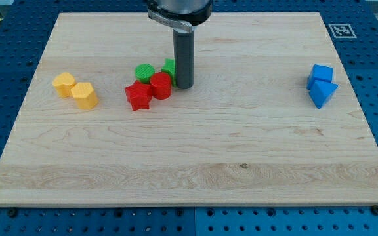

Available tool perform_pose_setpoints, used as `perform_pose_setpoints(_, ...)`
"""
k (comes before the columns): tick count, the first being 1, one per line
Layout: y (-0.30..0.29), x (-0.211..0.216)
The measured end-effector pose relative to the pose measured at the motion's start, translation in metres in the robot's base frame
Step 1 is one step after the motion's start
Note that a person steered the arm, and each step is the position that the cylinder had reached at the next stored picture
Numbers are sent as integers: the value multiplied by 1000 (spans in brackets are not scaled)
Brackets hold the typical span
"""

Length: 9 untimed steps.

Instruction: Slide the red star towards the bottom left

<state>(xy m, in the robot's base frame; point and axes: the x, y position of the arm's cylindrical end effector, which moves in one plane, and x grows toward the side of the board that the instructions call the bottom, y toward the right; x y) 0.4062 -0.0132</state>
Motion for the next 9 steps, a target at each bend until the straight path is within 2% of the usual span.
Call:
perform_pose_setpoints(3,0,0)
perform_pose_setpoints(6,-14,-17)
perform_pose_setpoints(8,-44,22)
perform_pose_setpoints(9,-44,22)
